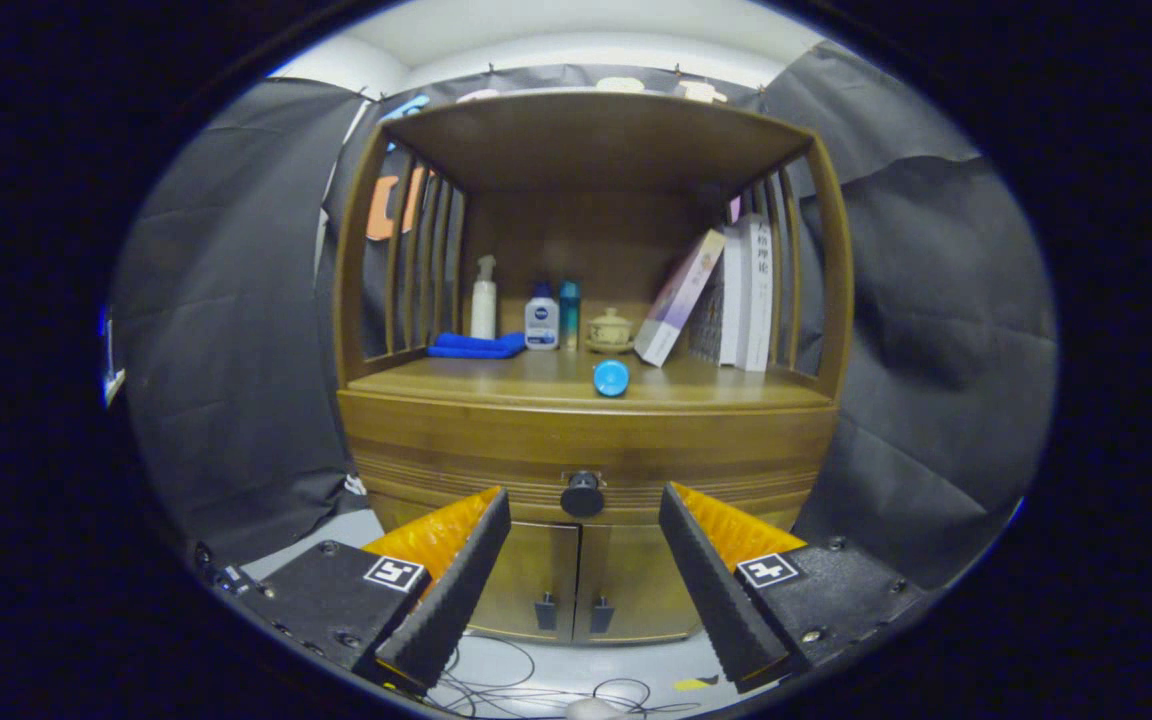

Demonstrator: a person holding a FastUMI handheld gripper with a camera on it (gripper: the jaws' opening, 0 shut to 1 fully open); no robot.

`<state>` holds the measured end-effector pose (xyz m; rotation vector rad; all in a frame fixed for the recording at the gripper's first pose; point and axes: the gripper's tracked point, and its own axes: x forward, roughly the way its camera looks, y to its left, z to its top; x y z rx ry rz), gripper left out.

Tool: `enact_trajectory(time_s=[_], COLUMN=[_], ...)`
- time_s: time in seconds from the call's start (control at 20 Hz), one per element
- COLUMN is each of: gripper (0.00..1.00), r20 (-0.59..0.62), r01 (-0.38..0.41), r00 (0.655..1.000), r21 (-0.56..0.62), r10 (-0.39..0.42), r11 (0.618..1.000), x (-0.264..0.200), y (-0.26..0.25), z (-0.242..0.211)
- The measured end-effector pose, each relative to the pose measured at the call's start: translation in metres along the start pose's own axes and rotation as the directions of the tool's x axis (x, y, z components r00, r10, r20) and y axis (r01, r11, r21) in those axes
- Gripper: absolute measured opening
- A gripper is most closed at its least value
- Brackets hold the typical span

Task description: Pull open the drawer, take out the items inside it, and place them on the countertop above the cabinet.

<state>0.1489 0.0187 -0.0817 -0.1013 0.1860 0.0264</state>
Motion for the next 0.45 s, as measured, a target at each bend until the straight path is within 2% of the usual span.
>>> enact_trajectory(time_s=[0.3, 0.45], gripper=[0.99, 0.98], r20=[0.065, 0.111], r01=[-0.012, -0.022], r00=[0.998, 0.994], r21=[0.051, 0.016], r10=[0.009, 0.02], r11=[0.999, 1.0], x=[-0.082, -0.109], y=[-0.001, 0.001], z=[0.026, 0.043])
